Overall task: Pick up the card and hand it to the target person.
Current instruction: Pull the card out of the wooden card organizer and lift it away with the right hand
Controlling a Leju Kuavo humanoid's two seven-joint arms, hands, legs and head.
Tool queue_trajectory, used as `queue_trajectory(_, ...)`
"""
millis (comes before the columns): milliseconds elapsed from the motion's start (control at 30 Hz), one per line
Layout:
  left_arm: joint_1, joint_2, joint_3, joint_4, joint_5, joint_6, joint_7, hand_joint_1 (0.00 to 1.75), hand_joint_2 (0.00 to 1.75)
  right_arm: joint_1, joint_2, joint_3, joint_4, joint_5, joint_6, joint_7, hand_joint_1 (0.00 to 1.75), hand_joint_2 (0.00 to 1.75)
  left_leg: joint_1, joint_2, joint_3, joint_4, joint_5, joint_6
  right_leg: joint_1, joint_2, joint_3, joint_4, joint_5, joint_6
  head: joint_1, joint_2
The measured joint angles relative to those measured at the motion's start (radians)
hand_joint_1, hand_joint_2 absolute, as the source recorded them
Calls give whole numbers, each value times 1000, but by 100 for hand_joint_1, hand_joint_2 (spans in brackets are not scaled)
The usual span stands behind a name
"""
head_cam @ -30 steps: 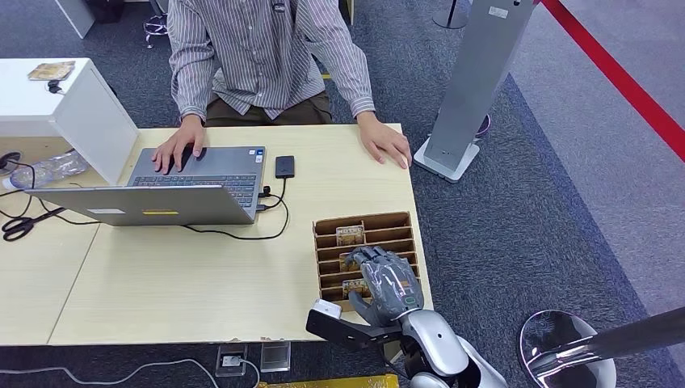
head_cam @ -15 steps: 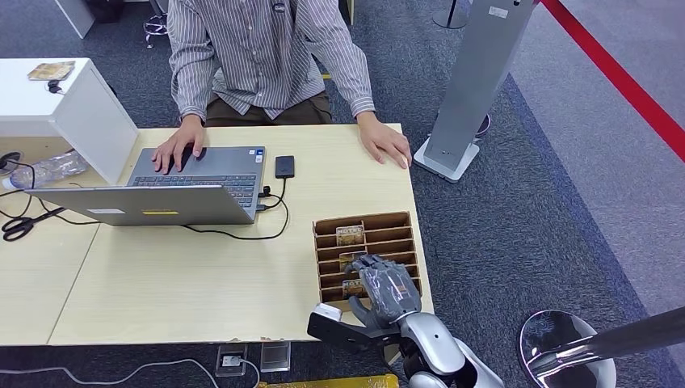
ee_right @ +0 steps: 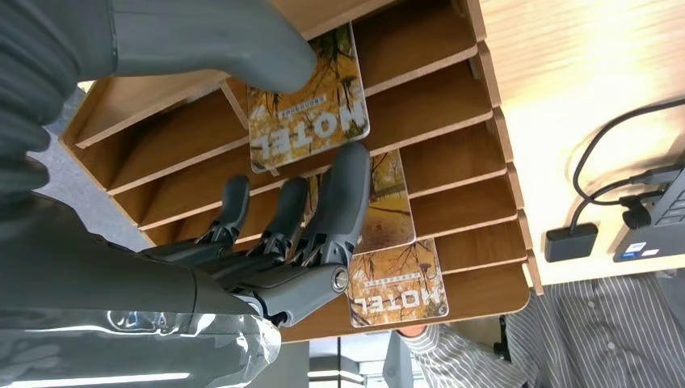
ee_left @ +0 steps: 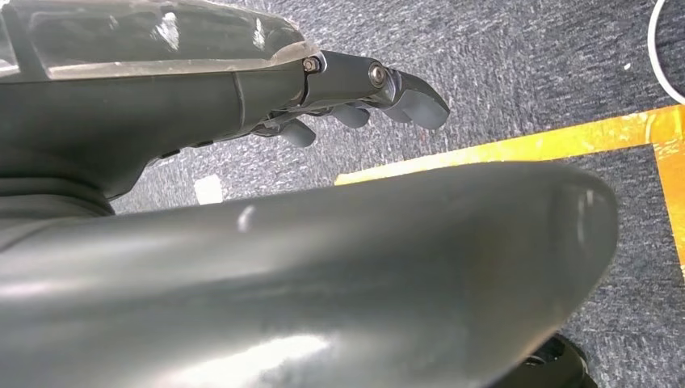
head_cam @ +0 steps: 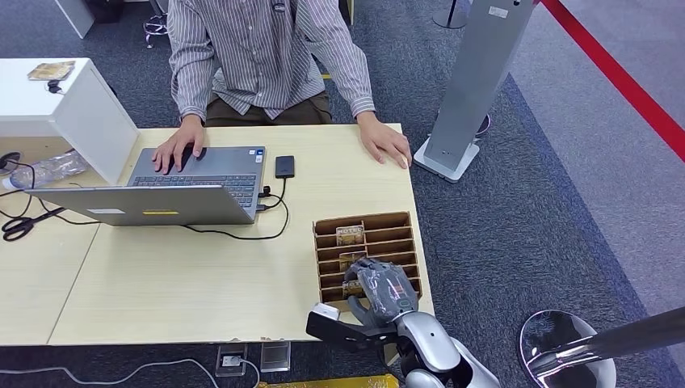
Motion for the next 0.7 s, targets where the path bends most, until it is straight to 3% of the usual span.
queue_trajectory(533,0,0,0,0,0,-3,0,0,0,0,2,0,14,-1,-2,-1,96,175,0,0,0,0,0,0,0,0,0,0,0,0,0,0)
queue_trajectory(567,0,0,0,0,0,-3,0,0,0,0,2,0,14,-1,-2,-1,99,175,0,0,0,0,0,0,0,0,0,0,0,0,0,0)
queue_trajectory(700,0,0,0,0,0,-3,0,0,0,0,2,0,14,-2,-2,-1,146,175,0,0,0,0,0,0,0,0,0,0,0,0,0,0)
